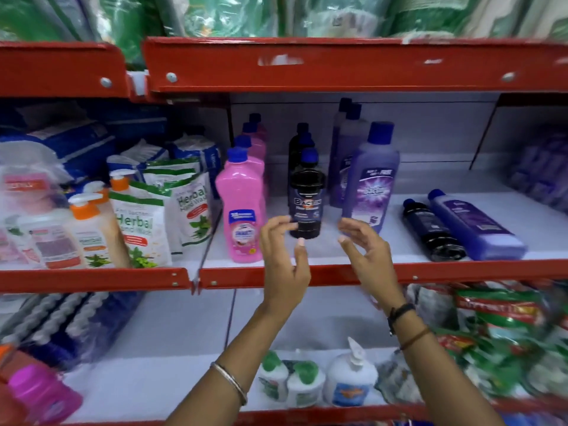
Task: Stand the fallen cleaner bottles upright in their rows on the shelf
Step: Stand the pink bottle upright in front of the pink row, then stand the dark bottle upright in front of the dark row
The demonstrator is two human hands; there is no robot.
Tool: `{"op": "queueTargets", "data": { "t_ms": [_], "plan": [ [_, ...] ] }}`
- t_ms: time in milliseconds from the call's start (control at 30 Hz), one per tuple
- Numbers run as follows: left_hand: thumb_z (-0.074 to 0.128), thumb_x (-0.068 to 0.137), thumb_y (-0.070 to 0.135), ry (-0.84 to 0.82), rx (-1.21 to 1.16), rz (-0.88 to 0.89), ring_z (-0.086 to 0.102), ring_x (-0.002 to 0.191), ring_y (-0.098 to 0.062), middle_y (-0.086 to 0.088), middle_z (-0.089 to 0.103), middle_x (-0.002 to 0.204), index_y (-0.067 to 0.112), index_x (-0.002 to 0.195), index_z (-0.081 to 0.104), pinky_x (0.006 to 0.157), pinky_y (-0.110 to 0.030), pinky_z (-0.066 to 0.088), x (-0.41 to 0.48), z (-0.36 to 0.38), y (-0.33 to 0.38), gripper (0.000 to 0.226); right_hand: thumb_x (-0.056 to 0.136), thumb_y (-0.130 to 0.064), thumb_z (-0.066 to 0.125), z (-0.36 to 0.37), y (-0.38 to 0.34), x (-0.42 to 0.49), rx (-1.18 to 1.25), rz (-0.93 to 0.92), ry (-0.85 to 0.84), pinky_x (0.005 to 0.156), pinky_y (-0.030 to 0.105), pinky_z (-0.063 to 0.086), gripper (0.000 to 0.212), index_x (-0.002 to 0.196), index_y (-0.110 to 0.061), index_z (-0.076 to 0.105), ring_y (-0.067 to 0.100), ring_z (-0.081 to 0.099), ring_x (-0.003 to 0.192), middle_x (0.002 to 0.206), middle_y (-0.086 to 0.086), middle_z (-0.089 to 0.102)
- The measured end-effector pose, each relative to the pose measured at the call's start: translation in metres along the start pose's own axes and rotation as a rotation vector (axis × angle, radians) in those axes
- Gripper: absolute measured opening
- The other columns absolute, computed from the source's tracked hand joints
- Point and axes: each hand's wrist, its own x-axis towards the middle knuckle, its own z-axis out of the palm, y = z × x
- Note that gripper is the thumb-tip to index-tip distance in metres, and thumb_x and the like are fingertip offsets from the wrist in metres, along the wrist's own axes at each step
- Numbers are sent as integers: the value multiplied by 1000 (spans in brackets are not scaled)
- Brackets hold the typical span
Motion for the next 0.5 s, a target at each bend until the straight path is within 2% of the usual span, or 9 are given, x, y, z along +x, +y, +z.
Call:
{"op": "queueTargets", "data": {
  "t_ms": [100, 167, 233, 300, 367, 400, 500],
  "plan": [
    [49, 84, 2, -313, -81, -31, 48, 108, -17, -3, 49, 111, 7, 104, 53, 96, -27, 39, -5, 53, 18, 21, 88, -13, 58, -60, 22, 5, -77, 75, 131, 98, 27, 45, 25, 112, -19, 59, 15, 60, 108, 115, 3, 65],
    [50, 84, 3, -520, -107, -96, 50, 108, -18, -8, 52, 110, 5, 104, 55, 93, -23, 37, -8, 89, 26, 21, 87, -11, 57, -100, 35, 13, -156, 129, 227, 97, 32, 45, 26, 113, -12, 59, 23, 60, 109, 117, 9, 65],
    [51, 88, 6, -663, -130, -224, 52, 112, -21, -13, 54, 116, 3, 109, 55, 92, -19, 35, -11, 125, 39, 21, 88, -12, 56, -135, 46, 22, -279, 149, 294, 93, 27, 42, 26, 113, -7, 59, 28, 59, 110, 117, 13, 64],
    [49, 93, 11, -753, -136, -405, 50, 118, -20, -12, 53, 125, 5, 118, 51, 92, -20, 35, -7, 155, 54, 26, 89, -12, 53, -155, 51, 35, -388, 215, 266, 86, 21, 36, 29, 116, -2, 57, 31, 57, 111, 120, 17, 63],
    [44, 96, 15, -819, -119, -568, 51, 117, -21, -14, 53, 129, 3, 123, 44, 87, -21, 36, 0, 187, 62, 30, 90, -11, 50, -166, 59, 50, -508, 293, 189, 81, 29, 38, 28, 114, 2, 56, 37, 56, 109, 116, 25, 62],
    [41, 97, 17, -851, -62, -615, 52, 117, -28, -18, 53, 129, 2, 124, 41, 86, -25, 39, 4, 201, 63, 32, 90, -11, 49, -166, 62, 56, -568, 317, 157, 82, 35, 40, 27, 111, 4, 55, 41, 56, 106, 113, 29, 61],
    [38, 96, 32, -904, 205, -675, 48, 118, -43, -30, 51, 127, 4, 126, 37, 95, -42, 42, 8, 233, 59, 41, 86, -9, 48, -164, 70, 68, -706, 358, 92, 82, 44, 45, 32, 113, 8, 49, 46, 57, 100, 111, 35, 57]
  ]
}}
